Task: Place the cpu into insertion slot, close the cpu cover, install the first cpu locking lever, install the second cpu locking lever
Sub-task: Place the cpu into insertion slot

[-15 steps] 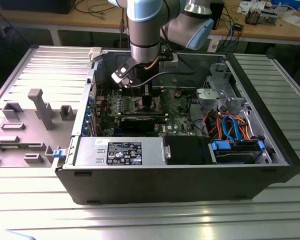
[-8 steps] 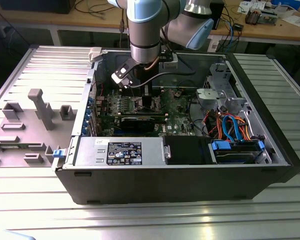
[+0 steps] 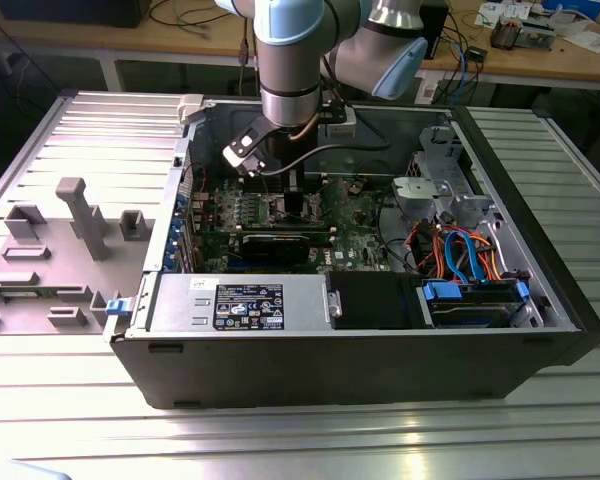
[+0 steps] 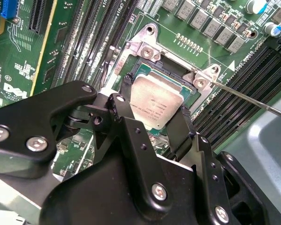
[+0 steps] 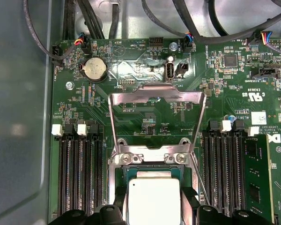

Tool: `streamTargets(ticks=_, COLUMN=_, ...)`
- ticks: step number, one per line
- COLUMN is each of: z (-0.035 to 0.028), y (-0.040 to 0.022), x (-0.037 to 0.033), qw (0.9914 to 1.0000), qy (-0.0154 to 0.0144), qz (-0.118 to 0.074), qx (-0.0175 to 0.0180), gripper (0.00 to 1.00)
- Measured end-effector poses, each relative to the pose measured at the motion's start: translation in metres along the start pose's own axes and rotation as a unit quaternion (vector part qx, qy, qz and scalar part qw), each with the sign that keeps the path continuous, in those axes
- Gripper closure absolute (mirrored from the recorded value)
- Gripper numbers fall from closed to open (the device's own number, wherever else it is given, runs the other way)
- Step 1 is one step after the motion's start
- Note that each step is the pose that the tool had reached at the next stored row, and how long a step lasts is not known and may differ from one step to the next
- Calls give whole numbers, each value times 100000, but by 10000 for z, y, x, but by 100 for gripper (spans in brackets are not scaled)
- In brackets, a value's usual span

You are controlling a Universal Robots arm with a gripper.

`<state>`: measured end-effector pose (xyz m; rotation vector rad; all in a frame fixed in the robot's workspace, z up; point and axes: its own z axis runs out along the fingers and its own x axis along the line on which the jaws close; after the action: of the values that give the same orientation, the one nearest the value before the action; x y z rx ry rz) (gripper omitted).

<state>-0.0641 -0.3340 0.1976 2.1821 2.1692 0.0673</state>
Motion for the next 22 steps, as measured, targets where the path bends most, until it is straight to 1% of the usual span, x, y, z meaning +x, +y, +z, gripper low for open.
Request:
streamTargets(ticks=6, z=0, y=4, x=0, qw=100000, qy=5, qz=-43, qx=-6, gripper=45)
streamTargets(ticks=7, z=3, y=5, x=1, qw=100000, qy=28, qz=-52, qx=-41, gripper=44)
streamTargets(ticks=8, z=2, y=5, x=1, qw=100000, qy=21, qz=-56, qx=-18, gripper=38)
streamTargets(ticks=13, z=0, y=4, x=0, qw=100000, qy=6, qz=-51, qx=-5, gripper=38)
streamTargets(ticks=17, z=-35, y=6, x=0, qw=100000, qy=-7, qz=-50, qx=13, gripper=38)
streamTargets(ticks=22, z=-97, y=12, x=-1, qw=100000, qy=-1, qz=-53, qx=67, gripper=38)
